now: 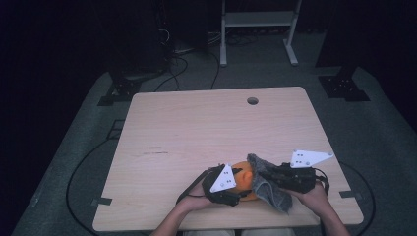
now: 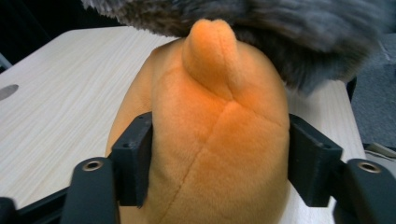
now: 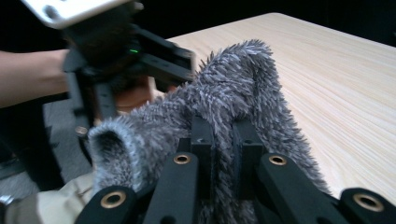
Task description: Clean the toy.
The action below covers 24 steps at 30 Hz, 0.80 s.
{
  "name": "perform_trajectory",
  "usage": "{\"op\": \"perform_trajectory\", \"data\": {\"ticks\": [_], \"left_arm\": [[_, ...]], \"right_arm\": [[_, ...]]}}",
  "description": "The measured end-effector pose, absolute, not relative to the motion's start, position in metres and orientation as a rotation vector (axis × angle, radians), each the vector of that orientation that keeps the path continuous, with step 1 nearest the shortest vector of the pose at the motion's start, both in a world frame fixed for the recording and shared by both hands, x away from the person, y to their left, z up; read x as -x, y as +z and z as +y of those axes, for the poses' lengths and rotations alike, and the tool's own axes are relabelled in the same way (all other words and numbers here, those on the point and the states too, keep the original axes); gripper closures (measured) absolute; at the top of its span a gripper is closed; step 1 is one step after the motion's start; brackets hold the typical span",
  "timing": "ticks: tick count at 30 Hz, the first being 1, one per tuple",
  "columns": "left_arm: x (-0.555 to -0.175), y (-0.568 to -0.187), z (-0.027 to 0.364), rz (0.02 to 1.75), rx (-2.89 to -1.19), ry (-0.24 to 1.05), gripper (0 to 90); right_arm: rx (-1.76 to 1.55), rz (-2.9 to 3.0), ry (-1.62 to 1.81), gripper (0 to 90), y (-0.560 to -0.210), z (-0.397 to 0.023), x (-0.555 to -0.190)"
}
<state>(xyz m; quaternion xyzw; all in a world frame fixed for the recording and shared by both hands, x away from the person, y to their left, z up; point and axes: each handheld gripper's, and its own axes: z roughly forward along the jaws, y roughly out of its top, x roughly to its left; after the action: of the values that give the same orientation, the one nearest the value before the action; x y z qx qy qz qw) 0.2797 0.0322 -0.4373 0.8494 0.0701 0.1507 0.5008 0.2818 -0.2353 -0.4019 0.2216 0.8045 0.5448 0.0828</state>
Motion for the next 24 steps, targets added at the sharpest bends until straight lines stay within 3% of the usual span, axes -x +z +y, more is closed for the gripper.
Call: {"op": "perform_trajectory", "data": {"ticks": [5,11,16,21,24], "left_arm": [[-0.279,-0.438,0.033,0.139,-2.063,0.362,35.6],[-0.282,-0.439,0.038,0.147,-2.053,0.340,34.7],[-0.284,-0.439,0.038,0.151,-2.058,0.328,34.7],[-0.286,-0.440,0.043,0.164,-2.050,0.314,34.3],[-0.291,-0.439,0.048,0.207,-2.041,0.296,34.3]], "right_arm": [[-0.885,2.352,1.520,81.3,-0.422,-0.264,-0.294],[-0.720,2.371,1.580,81.2,-0.407,-0.243,-0.284],[-0.900,2.341,1.482,81.3,-0.423,-0.263,-0.297],[-0.753,2.352,1.581,81.2,-0.411,-0.252,-0.285],[-0.877,2.339,1.479,81.3,-0.428,-0.257,-0.297]]}}
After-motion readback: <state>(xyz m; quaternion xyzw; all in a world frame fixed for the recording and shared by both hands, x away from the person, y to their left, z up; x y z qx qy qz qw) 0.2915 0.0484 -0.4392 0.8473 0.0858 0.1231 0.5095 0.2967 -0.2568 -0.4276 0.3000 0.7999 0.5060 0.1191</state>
